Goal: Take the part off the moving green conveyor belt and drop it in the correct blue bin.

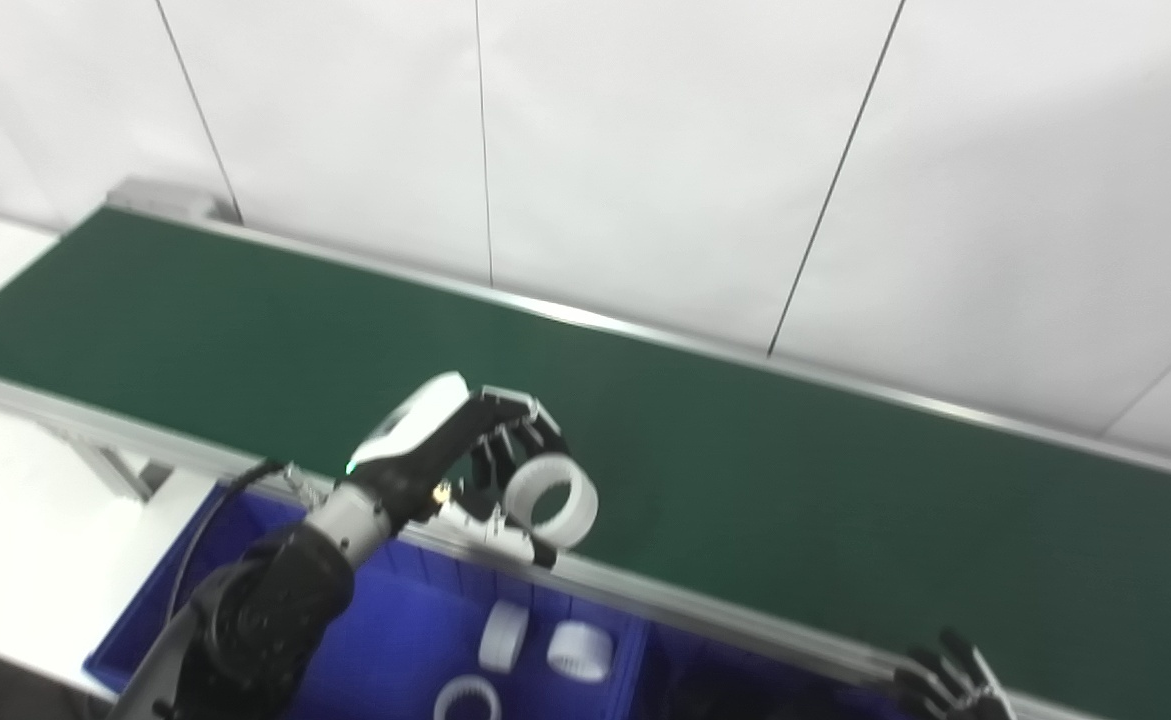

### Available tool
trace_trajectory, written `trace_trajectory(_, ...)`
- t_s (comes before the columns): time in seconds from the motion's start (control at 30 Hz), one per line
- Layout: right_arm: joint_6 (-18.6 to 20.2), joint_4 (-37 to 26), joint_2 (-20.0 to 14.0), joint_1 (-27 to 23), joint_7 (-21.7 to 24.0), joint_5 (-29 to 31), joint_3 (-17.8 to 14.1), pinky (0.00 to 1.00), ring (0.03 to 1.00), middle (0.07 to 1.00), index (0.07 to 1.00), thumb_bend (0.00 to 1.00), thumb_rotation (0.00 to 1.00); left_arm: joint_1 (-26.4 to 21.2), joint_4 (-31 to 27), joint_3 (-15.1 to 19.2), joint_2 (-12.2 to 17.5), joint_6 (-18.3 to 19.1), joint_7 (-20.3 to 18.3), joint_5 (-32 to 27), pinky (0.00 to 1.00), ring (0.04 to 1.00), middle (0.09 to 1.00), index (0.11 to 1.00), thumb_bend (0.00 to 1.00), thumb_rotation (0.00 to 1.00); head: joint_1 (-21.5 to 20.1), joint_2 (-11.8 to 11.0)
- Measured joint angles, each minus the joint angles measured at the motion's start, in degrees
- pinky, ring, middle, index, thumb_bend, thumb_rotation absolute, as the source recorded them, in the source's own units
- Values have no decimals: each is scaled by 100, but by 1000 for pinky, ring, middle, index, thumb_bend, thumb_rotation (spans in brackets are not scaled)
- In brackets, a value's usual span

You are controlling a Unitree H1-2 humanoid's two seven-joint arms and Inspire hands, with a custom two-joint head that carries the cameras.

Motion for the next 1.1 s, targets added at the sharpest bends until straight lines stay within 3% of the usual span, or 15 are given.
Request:
trace_trajectory(0.2,0,-158,-2,97,80,81,-104,695,755,799,880,576,771,45,-206,12,41,110,-123,-5,331,404,493,503,502,0,35,184)
trace_trajectory(0.67,0,-188,-23,113,155,148,-249,665,733,777,855,627,731,349,-217,-8,195,229,-186,37,381,415,488,502,502,0,26,246)
trace_trajectory(1.1,0,-211,-46,155,305,231,-331,653,724,774,860,608,719,735,1148,-374,227,150,-45,401,398,424,502,499,501,0,53,237)
